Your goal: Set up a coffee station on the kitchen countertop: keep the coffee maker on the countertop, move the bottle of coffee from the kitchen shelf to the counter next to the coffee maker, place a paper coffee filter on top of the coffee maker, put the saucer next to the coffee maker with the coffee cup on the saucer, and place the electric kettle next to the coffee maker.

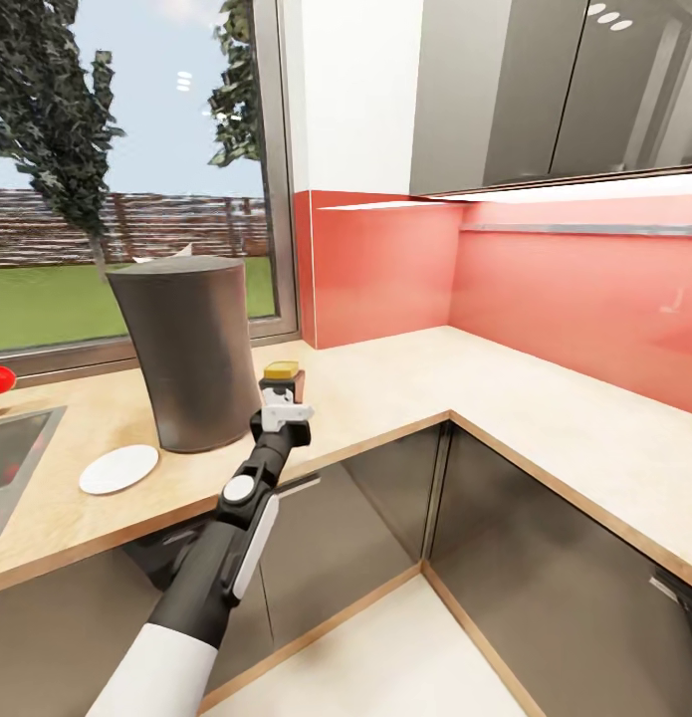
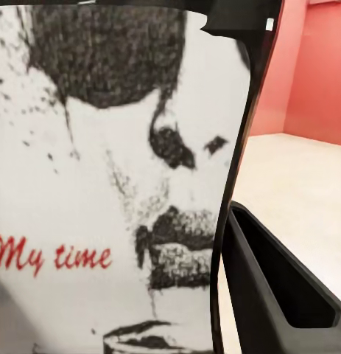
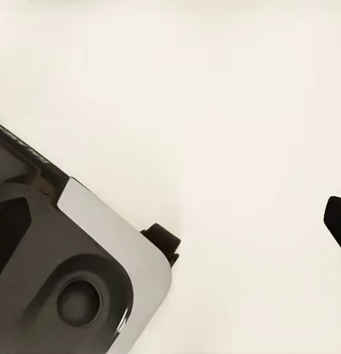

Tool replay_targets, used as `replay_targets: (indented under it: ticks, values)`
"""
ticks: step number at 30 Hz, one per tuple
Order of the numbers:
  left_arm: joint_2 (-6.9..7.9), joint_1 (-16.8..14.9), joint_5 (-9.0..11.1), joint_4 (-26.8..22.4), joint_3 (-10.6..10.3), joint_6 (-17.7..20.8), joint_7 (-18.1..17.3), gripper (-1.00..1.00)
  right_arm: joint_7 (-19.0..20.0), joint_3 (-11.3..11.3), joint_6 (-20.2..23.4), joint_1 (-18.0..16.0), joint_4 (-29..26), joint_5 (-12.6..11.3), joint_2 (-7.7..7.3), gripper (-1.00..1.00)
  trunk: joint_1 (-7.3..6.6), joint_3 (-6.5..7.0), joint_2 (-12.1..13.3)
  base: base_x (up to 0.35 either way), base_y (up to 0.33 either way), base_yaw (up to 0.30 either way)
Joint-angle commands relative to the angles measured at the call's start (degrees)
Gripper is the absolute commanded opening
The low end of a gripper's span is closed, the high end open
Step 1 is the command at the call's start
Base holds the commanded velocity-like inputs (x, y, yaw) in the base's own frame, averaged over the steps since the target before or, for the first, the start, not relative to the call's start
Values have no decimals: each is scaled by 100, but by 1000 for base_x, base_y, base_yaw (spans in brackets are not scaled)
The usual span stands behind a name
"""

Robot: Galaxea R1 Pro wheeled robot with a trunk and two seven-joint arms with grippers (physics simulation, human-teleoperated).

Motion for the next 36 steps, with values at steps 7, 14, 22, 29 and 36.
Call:
replay_targets:
  ticks: [7, 14, 22, 29, 36]
  values:
    - [0, -3, -20, 68, -8, -3, 16, -100, 13, 34, -10, -5, 3, -57, -6, 100, 0, -6, -4, 0, 0, 0]
    - [0, -3, -21, 74, -7, -5, 11, -100, 13, 34, -10, -5, 3, -57, -5, 100, 88, -78, -164, 0, 0, 0]
    - [0, -3, -19, 71, -8, -5, 11, -100, 13, 34, -10, -5, 3, -57, -7, 100, 132, -114, -244, 0, 0, 0]
    - [0, -3, -16, 81, -3, -5, 11, -100, 14, 34, -10, -5, 3, -57, -6, 100, 132, -114, -244, 1, 0, 0]
    - [0, -3, -20, 83, -2, -12, 11, -100, 13, 34, -10, -5, 3, -58, -7, 100, 132, -114, -244, 92, 0, 0]
